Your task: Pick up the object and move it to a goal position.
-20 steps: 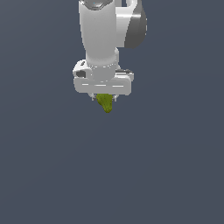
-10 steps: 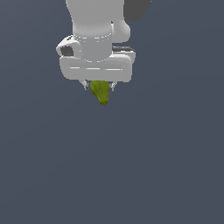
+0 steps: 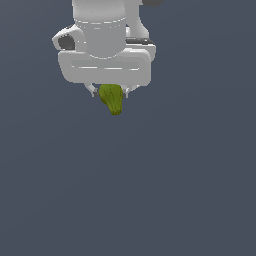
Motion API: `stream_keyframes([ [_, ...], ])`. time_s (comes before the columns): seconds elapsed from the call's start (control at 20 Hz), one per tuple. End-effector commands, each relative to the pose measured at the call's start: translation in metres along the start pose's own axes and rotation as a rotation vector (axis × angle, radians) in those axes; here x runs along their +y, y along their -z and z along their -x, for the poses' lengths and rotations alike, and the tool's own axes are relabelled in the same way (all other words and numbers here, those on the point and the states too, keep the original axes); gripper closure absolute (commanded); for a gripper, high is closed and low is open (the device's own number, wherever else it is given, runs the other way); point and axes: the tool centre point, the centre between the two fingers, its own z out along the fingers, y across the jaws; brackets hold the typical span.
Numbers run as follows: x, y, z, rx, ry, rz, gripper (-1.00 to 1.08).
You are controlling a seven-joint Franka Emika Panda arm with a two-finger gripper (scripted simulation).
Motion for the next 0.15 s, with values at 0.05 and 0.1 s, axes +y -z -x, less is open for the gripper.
stream_keyframes([
  [0.05, 0.0003, 0.0046, -0.0017, 0.002, 0.000, 0.000, 1.08],
  [0.1, 0.0004, 0.0048, -0.0018, 0.002, 0.000, 0.000, 1.08],
])
